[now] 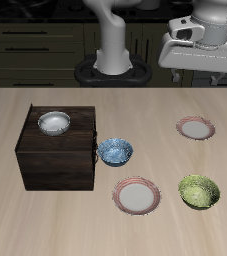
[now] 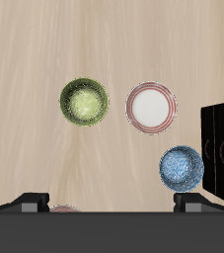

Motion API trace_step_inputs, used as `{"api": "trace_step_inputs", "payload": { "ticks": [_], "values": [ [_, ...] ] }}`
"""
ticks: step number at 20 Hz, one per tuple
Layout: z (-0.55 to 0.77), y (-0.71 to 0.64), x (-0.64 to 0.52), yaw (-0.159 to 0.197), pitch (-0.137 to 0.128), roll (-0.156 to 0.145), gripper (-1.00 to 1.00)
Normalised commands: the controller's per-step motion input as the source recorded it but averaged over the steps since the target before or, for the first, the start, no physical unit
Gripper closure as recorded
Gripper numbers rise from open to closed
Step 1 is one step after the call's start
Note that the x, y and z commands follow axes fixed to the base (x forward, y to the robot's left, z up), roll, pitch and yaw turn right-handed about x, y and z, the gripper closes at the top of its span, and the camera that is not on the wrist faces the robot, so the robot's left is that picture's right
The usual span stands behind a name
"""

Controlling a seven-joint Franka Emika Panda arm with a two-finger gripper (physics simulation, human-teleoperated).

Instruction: Place the green bowl onto the plate that is on the left side of the table

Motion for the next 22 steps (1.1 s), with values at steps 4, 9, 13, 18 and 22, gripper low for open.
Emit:
{"api": "trace_step_inputs", "payload": {
  "ticks": [4, 9, 13, 18, 22],
  "values": [
    [0.03, 0.13, 0.15, 0.008, -0.009, 0.031, -1.00],
    [0.14, 0.05, 0.18, 0.010, -0.048, -0.008, -1.00],
    [0.08, -0.04, 0.34, 0.022, -0.034, -0.044, -1.00],
    [-0.02, 0.07, 0.20, 0.021, -0.022, 0.026, -1.00],
    [-0.05, 0.06, 0.07, 0.002, -0.006, 0.018, -1.00]
  ]
}}
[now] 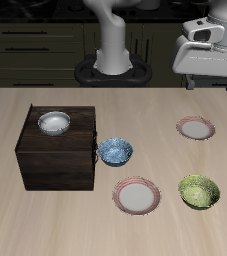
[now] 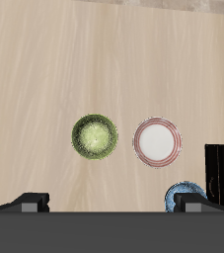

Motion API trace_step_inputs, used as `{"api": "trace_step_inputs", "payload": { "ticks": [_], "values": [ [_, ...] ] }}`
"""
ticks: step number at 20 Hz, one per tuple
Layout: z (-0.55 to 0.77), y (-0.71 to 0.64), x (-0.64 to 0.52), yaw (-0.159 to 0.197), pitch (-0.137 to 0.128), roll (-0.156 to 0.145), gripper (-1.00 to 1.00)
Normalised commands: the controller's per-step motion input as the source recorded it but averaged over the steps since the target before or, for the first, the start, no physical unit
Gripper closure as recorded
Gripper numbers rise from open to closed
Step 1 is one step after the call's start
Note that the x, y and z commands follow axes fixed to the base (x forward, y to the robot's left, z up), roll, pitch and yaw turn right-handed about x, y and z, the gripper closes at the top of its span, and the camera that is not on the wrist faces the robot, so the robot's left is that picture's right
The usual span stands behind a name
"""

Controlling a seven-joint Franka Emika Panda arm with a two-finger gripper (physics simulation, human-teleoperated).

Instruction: Place the green bowl onto the plate that is on the left side of the table

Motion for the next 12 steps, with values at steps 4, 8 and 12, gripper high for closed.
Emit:
{"api": "trace_step_inputs", "payload": {
  "ticks": [4, 8, 12],
  "values": [
    [-0.08, 0.03, 0.15, -0.018, 0.011, 0.000, -1.00],
    [-0.08, 0.06, -0.06, 0.009, -0.011, 0.036, -1.00],
    [-0.03, -0.07, 0.10, 0.007, -0.033, -0.012, -1.00]
  ]
}}
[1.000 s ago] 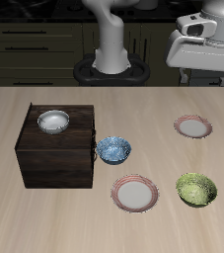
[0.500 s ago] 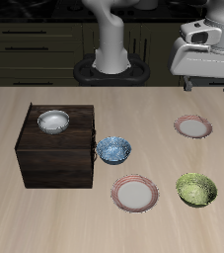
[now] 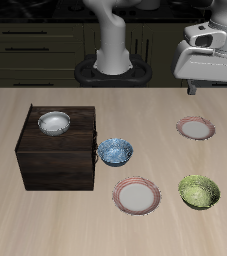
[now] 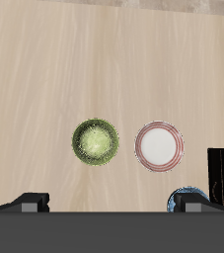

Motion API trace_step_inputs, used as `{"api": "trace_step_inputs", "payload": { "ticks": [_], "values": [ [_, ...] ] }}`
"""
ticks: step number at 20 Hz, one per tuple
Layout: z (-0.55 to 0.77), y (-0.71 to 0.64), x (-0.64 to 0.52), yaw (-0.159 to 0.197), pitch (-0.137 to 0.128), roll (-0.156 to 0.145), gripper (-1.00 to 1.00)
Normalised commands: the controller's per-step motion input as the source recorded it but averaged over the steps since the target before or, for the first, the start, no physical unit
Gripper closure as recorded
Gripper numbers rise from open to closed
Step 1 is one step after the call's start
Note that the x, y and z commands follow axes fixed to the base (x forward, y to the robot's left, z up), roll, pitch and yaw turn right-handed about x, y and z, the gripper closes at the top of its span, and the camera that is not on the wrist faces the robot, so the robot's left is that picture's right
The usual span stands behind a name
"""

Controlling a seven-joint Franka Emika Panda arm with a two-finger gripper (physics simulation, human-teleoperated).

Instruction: Place the green bowl onto the plate that is on the left side of the table

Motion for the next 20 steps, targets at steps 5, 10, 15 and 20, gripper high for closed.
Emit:
{"api": "trace_step_inputs", "payload": {
  "ticks": [5, 10, 15, 20],
  "values": [
    [-0.29, -0.01, 0.07, -0.042, 0.032, 0.019, -1.00],
    [-0.40, -0.01, 0.14, 0.018, 0.026, -0.021, -1.00],
    [-0.43, -0.04, 0.12, 0.014, 0.034, -0.005, -1.00],
    [-0.42, 0.00, 0.06, -0.012, 0.043, 0.015, -1.00]
  ]
}}
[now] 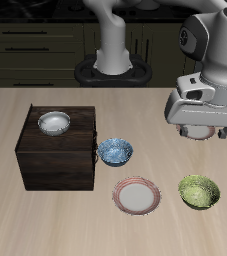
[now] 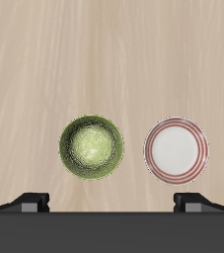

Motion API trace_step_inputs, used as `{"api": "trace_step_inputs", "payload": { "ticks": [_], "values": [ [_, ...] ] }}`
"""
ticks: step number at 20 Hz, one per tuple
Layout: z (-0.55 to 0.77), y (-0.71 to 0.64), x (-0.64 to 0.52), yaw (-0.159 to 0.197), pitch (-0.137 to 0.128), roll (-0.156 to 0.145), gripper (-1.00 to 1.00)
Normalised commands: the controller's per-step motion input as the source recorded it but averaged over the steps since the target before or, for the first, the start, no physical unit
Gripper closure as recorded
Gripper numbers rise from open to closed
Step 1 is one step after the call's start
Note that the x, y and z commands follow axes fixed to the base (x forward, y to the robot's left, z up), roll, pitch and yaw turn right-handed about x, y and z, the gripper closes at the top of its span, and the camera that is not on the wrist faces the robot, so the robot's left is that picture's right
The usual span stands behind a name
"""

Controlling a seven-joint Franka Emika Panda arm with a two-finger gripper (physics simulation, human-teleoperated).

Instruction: Place the green bowl onto the plate that is on the left side of the table

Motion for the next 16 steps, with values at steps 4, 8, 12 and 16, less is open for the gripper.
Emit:
{"api": "trace_step_inputs", "payload": {
  "ticks": [4, 8, 12, 16],
  "values": [
    [-0.27, 0.02, 0.00, -0.010, 0.035, 0.006, -1.00],
    [-0.29, 0.01, 0.04, 0.008, 0.027, 0.011, -1.00],
    [-0.11, -0.08, 0.09, 0.000, -0.009, -0.016, -1.00],
    [-0.34, -0.10, 0.10, -0.010, 0.029, -0.011, -1.00]
  ]
}}
